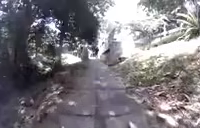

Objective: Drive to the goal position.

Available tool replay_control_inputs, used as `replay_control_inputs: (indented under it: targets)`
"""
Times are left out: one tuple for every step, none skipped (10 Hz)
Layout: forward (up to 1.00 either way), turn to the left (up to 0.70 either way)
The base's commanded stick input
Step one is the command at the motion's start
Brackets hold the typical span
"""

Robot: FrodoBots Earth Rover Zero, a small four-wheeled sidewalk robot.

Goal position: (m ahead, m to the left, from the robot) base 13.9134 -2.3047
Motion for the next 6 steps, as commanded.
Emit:
replay_control_inputs:
  targets:
    - [0.98,-0.28]
    - [0.98,-0.39]
    - [0.98,-0.37]
    - [0.98,-0.08]
    - [0.98,0.00]
    - [0.98,0.00]
